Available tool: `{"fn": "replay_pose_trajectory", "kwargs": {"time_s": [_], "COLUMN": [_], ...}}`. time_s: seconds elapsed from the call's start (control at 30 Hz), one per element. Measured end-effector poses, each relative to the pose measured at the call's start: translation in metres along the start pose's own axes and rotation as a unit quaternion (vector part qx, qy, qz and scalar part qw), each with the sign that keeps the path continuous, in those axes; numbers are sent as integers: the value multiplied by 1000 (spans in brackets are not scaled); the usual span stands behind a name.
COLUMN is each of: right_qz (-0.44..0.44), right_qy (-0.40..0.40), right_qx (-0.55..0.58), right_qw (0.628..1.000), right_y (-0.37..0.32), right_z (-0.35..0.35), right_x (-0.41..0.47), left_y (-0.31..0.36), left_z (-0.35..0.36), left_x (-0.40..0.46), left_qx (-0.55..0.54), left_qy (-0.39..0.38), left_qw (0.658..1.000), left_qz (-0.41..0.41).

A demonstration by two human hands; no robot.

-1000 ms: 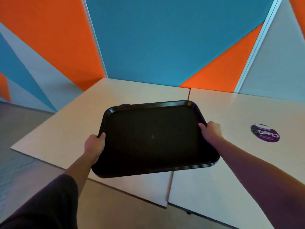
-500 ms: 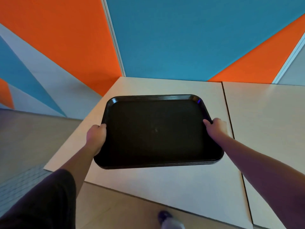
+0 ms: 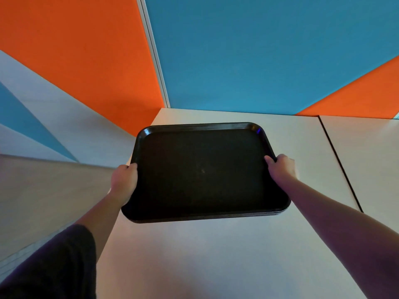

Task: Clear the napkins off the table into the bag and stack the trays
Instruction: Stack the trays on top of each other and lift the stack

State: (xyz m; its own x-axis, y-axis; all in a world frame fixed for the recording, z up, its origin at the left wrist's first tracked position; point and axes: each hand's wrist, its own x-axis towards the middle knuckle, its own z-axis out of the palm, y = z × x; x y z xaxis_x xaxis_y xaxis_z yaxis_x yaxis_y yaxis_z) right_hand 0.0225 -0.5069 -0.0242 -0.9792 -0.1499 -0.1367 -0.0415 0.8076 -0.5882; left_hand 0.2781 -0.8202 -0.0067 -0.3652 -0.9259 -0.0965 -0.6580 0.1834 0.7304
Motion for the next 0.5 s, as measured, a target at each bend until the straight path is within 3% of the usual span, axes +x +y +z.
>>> {"fn": "replay_pose_trajectory", "kwargs": {"time_s": [0.5], "right_qz": [104], "right_qy": [34], "right_qx": [10], "right_qw": [994], "right_y": [-55], "right_z": [62], "right_x": [59], "left_y": [13], "left_z": [50], "left_x": [162], "left_qx": [8], "left_qy": [-60], "left_qw": [998], "left_qz": [35]}}
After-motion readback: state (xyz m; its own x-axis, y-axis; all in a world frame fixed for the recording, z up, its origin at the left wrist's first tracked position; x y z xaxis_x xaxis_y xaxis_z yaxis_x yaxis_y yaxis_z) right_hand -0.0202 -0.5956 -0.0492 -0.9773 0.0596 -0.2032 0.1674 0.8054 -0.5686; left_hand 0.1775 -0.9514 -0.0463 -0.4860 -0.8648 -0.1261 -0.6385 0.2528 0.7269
